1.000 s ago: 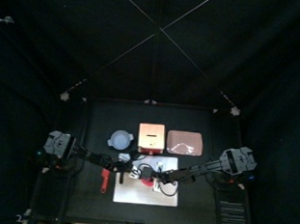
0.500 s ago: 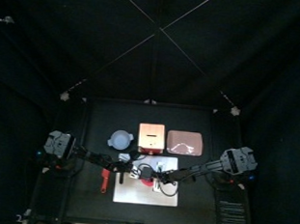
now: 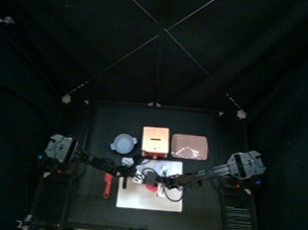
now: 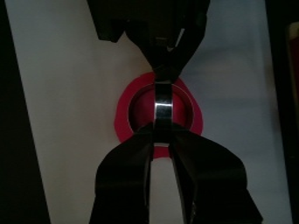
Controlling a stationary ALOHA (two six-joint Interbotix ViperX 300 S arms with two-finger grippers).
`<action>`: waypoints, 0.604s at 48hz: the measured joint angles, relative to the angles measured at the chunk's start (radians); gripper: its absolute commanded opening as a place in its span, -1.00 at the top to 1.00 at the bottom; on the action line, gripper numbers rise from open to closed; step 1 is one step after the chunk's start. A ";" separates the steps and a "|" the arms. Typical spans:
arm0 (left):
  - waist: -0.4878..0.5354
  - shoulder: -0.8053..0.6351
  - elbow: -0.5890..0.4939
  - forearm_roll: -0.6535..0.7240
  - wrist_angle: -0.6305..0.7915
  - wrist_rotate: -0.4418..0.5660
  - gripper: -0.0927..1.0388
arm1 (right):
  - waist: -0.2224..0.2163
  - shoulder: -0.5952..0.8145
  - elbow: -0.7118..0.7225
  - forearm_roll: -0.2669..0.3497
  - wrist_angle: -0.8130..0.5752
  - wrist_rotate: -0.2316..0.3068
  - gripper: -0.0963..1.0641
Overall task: Get the cutter from the drawer then cut the dough then place the extra dough in the bowl
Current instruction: Cut the dough
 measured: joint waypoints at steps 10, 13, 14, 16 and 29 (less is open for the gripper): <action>0.000 0.000 0.000 0.000 0.002 -0.002 0.04 | 0.002 0.000 0.002 0.000 0.002 0.000 -0.09; 0.000 0.000 0.000 0.000 0.002 0.000 0.04 | 0.002 -0.002 0.000 0.002 0.002 0.000 -0.09; 0.000 0.000 0.000 0.000 0.002 -0.002 0.04 | 0.002 -0.003 0.000 0.000 0.002 -0.002 -0.09; 0.000 0.002 0.000 0.000 0.002 -0.002 0.04 | 0.002 -0.003 0.002 0.000 0.002 0.000 -0.09; 0.000 0.000 0.002 0.000 0.002 0.000 0.04 | 0.002 -0.017 0.002 -0.003 0.002 0.000 -0.09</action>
